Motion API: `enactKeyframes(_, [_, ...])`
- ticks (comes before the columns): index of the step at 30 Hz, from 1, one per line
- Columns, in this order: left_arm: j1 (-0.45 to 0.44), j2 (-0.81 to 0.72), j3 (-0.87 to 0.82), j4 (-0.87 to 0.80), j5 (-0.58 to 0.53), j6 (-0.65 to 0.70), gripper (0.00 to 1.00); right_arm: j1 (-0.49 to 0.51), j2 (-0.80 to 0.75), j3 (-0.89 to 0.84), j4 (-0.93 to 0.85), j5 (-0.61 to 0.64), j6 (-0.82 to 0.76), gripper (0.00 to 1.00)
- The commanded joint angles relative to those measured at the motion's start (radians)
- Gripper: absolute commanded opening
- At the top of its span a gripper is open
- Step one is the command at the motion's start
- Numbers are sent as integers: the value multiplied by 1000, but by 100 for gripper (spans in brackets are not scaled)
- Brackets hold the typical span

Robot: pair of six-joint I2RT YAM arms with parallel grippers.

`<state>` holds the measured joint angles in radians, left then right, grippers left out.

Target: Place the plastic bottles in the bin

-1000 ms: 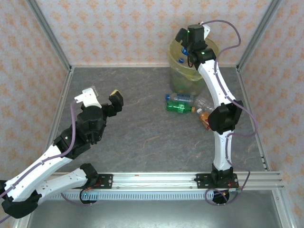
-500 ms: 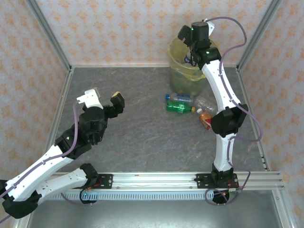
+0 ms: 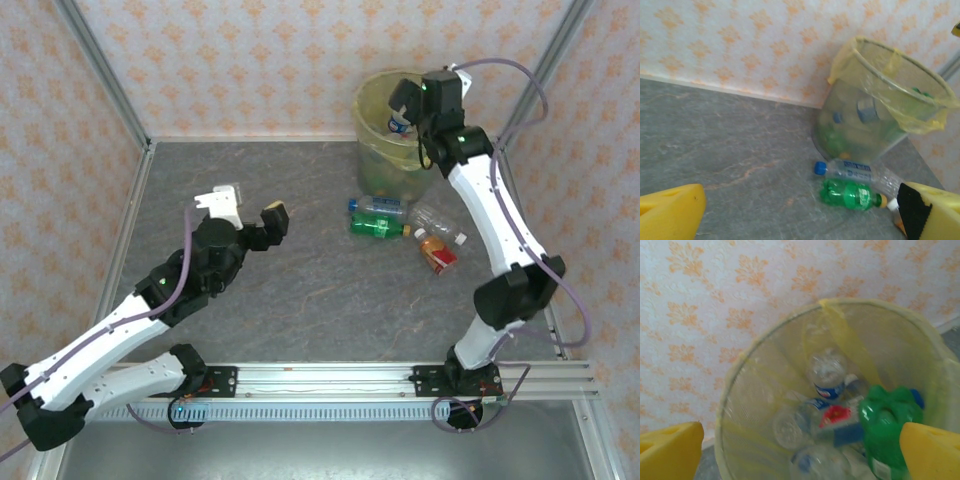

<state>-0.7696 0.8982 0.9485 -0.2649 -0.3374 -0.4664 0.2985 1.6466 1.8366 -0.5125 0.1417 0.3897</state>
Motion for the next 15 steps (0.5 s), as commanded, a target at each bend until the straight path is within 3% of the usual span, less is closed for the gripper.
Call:
enactKeyframes(1, [6,40,2,79,111,36,99,5,-135,-138,49,25,-2,100])
enactKeyframes(9, [7,166,56,111,217,48,99,4,-375,-461,26,29,-34,100])
enactKeyframes(15, [6,195,77,119,228,50,99,-18,-418,-629,-55,-25,-86,100])
